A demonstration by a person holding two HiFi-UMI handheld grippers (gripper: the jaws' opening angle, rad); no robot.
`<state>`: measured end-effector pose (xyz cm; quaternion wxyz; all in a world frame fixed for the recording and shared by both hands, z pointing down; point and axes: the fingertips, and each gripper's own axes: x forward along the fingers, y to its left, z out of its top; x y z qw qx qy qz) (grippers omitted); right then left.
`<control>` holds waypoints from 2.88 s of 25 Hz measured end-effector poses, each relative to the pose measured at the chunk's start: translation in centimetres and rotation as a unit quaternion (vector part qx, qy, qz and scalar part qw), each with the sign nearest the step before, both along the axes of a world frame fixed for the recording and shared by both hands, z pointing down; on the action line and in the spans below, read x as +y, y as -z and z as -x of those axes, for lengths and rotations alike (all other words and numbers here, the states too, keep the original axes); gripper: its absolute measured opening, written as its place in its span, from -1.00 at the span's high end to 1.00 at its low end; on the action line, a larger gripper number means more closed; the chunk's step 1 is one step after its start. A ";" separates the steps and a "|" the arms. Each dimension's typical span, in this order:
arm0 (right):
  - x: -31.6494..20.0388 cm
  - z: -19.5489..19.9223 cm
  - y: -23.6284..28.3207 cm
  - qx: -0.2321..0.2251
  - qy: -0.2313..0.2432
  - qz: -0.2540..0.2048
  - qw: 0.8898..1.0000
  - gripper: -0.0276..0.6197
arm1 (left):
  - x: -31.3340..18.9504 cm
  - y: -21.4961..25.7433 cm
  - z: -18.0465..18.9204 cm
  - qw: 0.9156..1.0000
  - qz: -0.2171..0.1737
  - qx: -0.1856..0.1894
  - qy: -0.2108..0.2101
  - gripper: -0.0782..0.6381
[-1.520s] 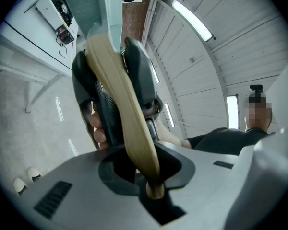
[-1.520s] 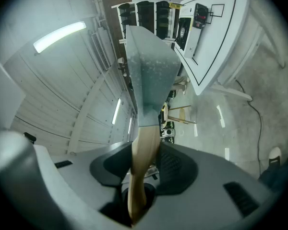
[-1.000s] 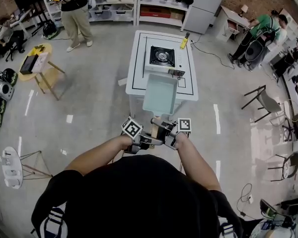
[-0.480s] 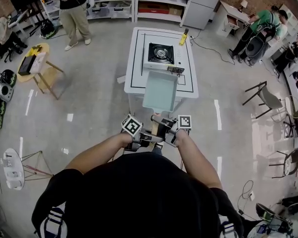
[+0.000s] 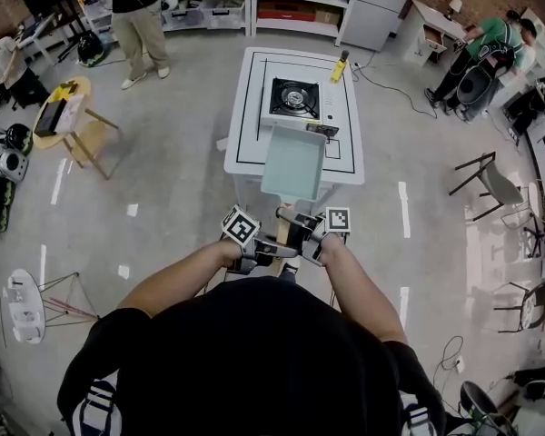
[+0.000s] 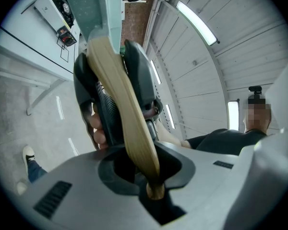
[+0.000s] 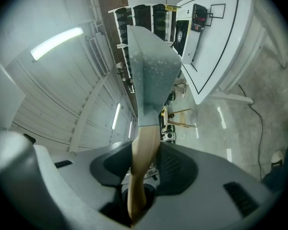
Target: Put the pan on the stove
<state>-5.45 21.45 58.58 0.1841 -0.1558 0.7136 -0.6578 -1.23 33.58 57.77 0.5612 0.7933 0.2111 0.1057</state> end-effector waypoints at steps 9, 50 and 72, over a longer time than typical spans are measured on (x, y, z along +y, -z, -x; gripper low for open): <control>-1.9 -1.0 -1.0 0.000 0.018 0.014 1.000 0.48 | -2.2 -1.0 -1.5 1.000 0.005 -0.004 0.013 0.56; -9.9 -7.6 -4.5 -0.017 0.067 0.047 0.997 0.48 | -10.5 -3.6 -9.2 0.997 0.034 -0.030 0.060 0.55; -13.6 -10.7 -3.3 -0.010 0.110 0.027 0.994 0.48 | -14.8 -2.6 -13.3 0.995 0.008 -0.015 0.101 0.55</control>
